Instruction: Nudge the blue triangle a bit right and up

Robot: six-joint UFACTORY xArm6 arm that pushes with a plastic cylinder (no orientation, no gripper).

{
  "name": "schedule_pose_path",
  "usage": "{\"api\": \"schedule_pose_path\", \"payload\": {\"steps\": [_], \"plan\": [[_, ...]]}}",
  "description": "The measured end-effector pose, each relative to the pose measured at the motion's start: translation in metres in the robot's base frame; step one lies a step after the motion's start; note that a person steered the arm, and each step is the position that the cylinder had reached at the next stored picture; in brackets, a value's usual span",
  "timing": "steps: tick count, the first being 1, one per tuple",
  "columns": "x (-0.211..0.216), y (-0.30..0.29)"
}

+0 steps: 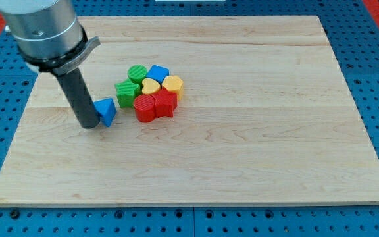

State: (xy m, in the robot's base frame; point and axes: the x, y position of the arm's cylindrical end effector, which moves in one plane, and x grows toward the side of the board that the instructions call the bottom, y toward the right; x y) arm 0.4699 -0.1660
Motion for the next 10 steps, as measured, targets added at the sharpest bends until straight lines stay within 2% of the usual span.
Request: {"api": "schedule_pose_path", "payload": {"steps": [2, 3, 4, 5, 7, 9, 10], "plan": [[-0.005, 0.006], [-0.003, -0.071], [-0.044, -0.082], [-0.068, -0.06], [-0.058, 0.026], [-0.036, 0.019], [-0.036, -0.015]]}}
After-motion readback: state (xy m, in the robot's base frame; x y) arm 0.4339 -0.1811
